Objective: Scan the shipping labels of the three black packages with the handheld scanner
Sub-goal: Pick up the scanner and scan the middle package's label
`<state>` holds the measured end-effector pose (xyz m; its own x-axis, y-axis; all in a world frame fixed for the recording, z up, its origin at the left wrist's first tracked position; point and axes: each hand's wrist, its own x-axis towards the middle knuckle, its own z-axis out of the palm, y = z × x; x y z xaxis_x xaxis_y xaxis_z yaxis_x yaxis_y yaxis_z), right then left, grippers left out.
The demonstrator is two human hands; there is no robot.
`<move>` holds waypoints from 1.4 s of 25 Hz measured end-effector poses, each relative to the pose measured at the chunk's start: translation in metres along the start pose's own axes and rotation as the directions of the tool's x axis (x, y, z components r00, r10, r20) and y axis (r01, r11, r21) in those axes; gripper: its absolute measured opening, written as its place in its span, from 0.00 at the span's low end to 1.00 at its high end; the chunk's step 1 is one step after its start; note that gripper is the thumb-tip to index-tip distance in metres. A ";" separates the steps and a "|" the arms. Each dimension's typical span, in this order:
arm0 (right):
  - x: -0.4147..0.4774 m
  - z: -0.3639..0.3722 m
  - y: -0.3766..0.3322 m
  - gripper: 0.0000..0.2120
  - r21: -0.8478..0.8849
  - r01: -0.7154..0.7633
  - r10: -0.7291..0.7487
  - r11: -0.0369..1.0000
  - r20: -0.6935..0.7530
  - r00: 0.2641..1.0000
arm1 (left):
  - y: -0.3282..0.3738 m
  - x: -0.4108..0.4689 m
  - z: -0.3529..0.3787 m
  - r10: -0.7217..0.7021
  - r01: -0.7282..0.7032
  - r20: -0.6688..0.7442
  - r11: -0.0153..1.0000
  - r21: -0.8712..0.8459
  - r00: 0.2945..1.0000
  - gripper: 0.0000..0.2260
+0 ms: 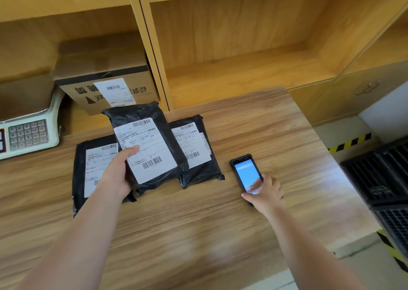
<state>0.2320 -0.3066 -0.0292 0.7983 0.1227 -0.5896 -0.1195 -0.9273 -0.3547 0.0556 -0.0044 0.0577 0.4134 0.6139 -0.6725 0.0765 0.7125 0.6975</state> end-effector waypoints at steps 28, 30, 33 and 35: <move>-0.046 -0.066 -0.044 0.43 0.180 0.298 -0.307 0.937 0.022 0.951 | 0.017 -0.036 -0.003 0.053 -0.052 0.016 0.993 -0.105 0.998 0.19; -0.063 -0.077 -0.056 0.43 0.197 0.334 -0.346 0.922 0.032 0.938 | 0.022 -0.043 0.000 0.066 -0.063 0.024 0.992 -0.113 0.998 0.19; -0.086 -0.087 -0.070 0.38 0.206 0.399 -0.412 0.894 0.025 0.911 | 0.030 -0.055 0.002 0.088 -0.081 0.044 0.986 -0.143 0.995 0.20; -0.101 -0.092 -0.076 0.40 0.191 0.455 -0.465 0.870 0.007 0.885 | 0.034 -0.060 0.002 0.110 -0.102 0.044 0.983 -0.155 0.993 0.20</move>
<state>0.2151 -0.2809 0.1246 0.7582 0.5423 -0.3620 0.1466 -0.6828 -0.7158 0.0351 -0.0173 0.1223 0.4589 0.6729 -0.5801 -0.1077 0.6903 0.7155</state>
